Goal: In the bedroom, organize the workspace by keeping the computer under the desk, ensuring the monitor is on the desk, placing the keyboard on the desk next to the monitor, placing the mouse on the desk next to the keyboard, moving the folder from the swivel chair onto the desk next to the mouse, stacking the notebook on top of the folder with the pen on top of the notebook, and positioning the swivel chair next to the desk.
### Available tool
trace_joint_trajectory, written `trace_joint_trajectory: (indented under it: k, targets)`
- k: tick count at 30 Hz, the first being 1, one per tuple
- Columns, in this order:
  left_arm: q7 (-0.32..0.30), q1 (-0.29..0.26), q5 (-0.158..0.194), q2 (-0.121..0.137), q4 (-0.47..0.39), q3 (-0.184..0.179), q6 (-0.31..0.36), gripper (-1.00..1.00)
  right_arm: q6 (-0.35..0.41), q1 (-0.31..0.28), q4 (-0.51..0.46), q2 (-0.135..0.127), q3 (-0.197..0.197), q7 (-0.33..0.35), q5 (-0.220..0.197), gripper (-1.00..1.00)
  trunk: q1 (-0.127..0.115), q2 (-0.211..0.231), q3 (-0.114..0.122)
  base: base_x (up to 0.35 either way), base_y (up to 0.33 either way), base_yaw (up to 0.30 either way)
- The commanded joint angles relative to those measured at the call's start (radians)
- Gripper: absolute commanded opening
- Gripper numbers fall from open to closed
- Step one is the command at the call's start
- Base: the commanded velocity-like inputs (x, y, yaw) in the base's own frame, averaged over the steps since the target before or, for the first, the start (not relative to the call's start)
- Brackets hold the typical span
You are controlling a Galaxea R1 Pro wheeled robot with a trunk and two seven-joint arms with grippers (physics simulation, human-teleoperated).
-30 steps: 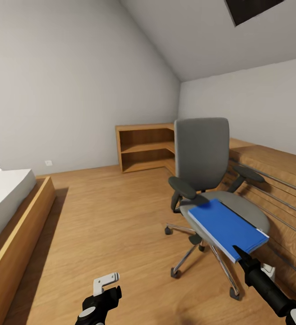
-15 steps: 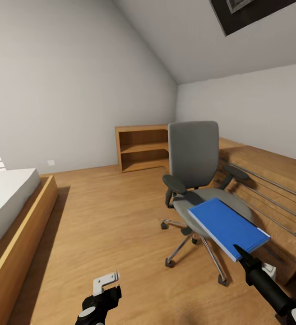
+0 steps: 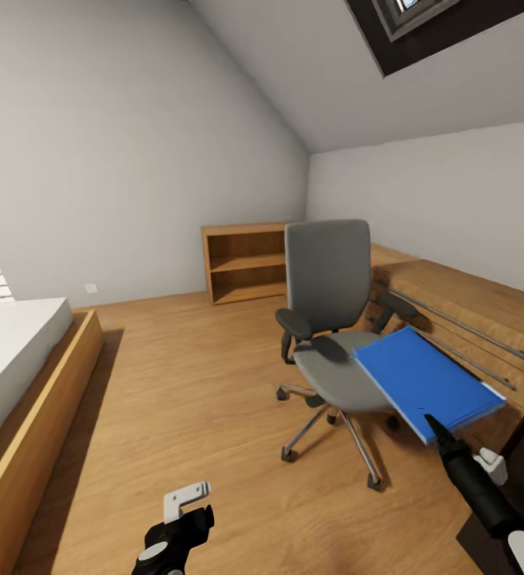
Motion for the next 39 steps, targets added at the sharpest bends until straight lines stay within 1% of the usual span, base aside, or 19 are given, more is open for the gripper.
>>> trace_joint_trajectory:
  k: [1,2,3,4,5,6,7,11,14,18,21,23,25,31,39]
  targets:
    - [0.007,-0.001,0.004,0.001,-0.001,-0.002,0.003,1.0,-0.008,0.0,-0.016,0.01,-0.002,-0.002,0.014,-1.0,-0.004,0.007,0.002,-0.015,-0.01,0.0]
    - [0.007,-0.001,0.005,0.001,-0.001,-0.002,0.003,1.0,-0.032,0.0,-0.053,0.036,-0.003,-0.007,0.051,-1.0,-0.008,0.014,0.005,-0.009,-0.007,0.0]
    - [0.007,-0.001,0.005,0.001,-0.001,-0.002,0.003,1.0,-0.049,0.002,-0.098,0.07,-0.003,-0.01,0.079,-1.0,-0.012,0.021,0.008,-0.006,-0.004,0.0]
    - [0.007,-0.001,0.006,0.001,-0.001,-0.003,0.003,1.0,-0.055,0.005,-0.12,0.089,-0.004,-0.011,0.09,-1.0,-0.016,0.028,0.012,-0.005,-0.003,0.0]
    - [0.007,-0.001,0.006,0.001,-0.001,-0.003,0.003,1.0,-0.064,0.013,-0.162,0.125,-0.006,-0.013,0.107,-1.0,-0.019,0.035,0.015,-0.003,-0.002,0.0]
    - [0.007,-0.001,0.006,0.001,-0.001,-0.004,0.003,1.0,-0.069,0.025,-0.192,0.154,-0.008,-0.014,0.118,-1.0,-0.023,0.042,0.018,-0.002,-0.001,0.0]
    - [0.007,-0.001,0.006,0.001,-0.001,-0.004,0.003,1.0,-0.072,0.036,-0.211,0.175,-0.011,-0.014,0.125,-1.0,-0.027,0.049,0.021,-0.001,-0.001,0.0]
    - [0.007,-0.001,0.006,0.001,-0.001,-0.004,0.003,1.0,-0.075,0.05,-0.238,0.202,-0.016,-0.016,0.134,-1.0,-0.042,0.077,0.034,0.0,0.0,0.0]
    - [0.007,-0.001,0.006,0.001,-0.001,-0.005,0.003,1.0,-0.075,0.053,-0.245,0.208,-0.018,-0.031,0.136,-1.0,-0.054,0.098,0.043,0.0,0.0,0.0]
    - [0.007,-0.001,0.006,0.001,0.006,-0.007,0.003,1.0,-0.061,0.055,-0.248,0.209,-0.019,-0.057,0.137,-1.0,-0.069,0.126,0.055,0.0,0.0,0.0]
    - [0.007,-0.001,0.004,0.0,0.022,-0.009,0.003,1.0,-0.042,0.055,-0.248,0.208,-0.02,-0.058,0.136,-1.0,-0.081,0.147,0.065,0.0,0.0,0.0]
    - [0.007,-0.001,0.002,0.0,0.03,-0.011,0.003,1.0,-0.032,0.055,-0.248,0.208,-0.03,-0.056,0.135,-1.0,-0.088,0.161,0.071,0.0,0.0,0.0]
    - [0.007,-0.001,0.001,0.0,0.035,-0.012,-0.005,1.0,-0.026,0.055,-0.247,0.208,-0.044,-0.038,0.134,-1.0,-0.096,0.175,0.077,0.0,0.0,0.0]
    - [0.007,-0.001,0.001,-0.001,0.038,-0.014,-0.049,1.0,-0.021,0.055,-0.246,0.208,-0.053,0.026,0.135,-1.0,-0.119,0.217,0.096,0.0,0.0,0.0]
    - [0.007,-0.001,0.0,-0.001,0.038,-0.015,-0.059,1.0,-0.004,0.055,-0.243,0.208,-0.055,0.041,0.137,-1.0,-0.15,0.273,0.121,0.0,0.0,0.0]
